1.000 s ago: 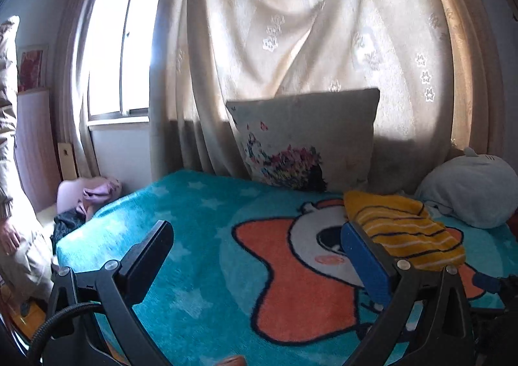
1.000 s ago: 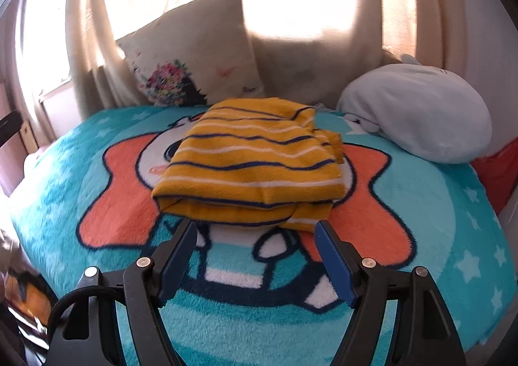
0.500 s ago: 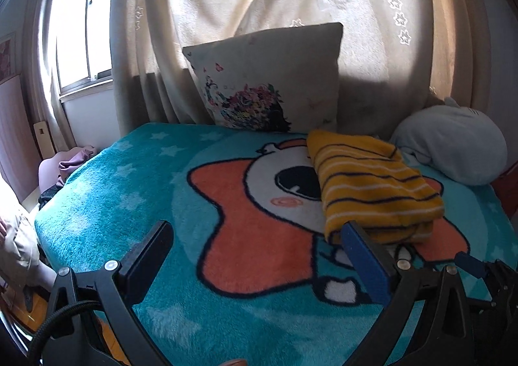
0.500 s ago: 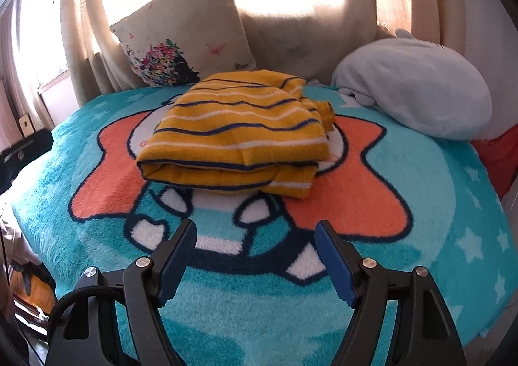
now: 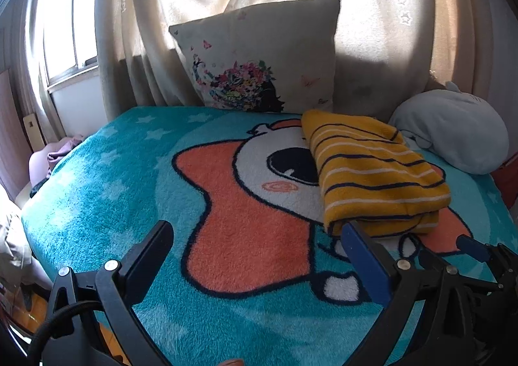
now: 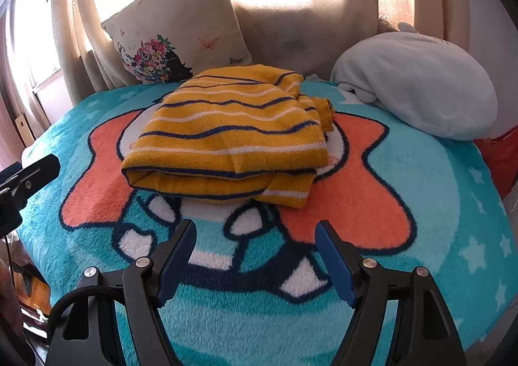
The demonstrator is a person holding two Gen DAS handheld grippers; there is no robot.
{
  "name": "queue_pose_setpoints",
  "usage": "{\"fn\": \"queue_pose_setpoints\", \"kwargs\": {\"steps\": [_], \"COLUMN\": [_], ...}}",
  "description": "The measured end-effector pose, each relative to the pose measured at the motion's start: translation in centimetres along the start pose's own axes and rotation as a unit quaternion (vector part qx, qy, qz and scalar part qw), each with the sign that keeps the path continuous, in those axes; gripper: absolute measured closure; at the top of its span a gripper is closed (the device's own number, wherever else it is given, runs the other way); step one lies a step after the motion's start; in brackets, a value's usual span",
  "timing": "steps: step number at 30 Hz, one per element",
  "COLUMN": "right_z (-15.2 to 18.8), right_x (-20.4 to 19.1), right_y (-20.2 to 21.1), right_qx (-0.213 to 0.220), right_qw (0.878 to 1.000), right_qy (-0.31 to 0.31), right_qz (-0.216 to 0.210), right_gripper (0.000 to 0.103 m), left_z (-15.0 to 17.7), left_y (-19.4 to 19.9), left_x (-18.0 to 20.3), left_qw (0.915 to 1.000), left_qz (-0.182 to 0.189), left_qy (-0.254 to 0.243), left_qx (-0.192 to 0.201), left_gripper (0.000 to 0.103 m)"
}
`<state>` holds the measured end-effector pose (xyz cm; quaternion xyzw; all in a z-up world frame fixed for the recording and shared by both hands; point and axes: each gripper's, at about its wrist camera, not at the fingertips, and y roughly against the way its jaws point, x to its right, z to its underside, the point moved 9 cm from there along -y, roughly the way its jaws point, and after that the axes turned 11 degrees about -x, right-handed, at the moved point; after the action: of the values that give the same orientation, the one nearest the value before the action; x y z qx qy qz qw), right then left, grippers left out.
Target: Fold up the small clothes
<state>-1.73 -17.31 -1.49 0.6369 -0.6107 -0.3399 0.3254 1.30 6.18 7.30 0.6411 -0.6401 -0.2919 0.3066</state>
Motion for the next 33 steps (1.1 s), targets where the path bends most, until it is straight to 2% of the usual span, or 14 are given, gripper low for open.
{"fn": "queue_pose_setpoints", "kwargs": {"steps": [7, 9, 12, 26, 33], "right_z": [-0.8, -0.9, -1.1, -1.0, -1.1], "right_x": [-0.2, -0.5, -0.8, -0.2, -0.4], "right_y": [-0.4, -0.4, -0.4, -0.8, -1.4], "right_qx": [0.007, 0.009, 0.013, 0.001, -0.012], "right_qw": [1.000, 1.000, 1.000, 1.000, 1.000], "right_qy": [0.017, 0.018, 0.027, 0.014, 0.021], "right_qz": [-0.013, -0.020, -0.010, -0.002, 0.015], "right_gripper": [0.021, 0.021, 0.021, 0.021, 0.020], "left_z": [-0.8, -0.7, -0.5, 0.0, 0.1], "left_y": [-0.4, -0.8, -1.3, -1.7, -1.9], "left_x": [-1.2, -1.4, -1.1, 0.7, 0.7], "left_qw": [0.9995, 0.9994, 0.9994, 0.9998, 0.9997], "left_qz": [-0.024, -0.020, -0.018, -0.011, -0.001], "left_qy": [0.020, 0.028, 0.026, 0.001, 0.004], "left_qx": [0.006, 0.002, -0.010, -0.018, -0.023], "left_gripper": [0.000, 0.000, 0.000, 0.000, 0.000]}}
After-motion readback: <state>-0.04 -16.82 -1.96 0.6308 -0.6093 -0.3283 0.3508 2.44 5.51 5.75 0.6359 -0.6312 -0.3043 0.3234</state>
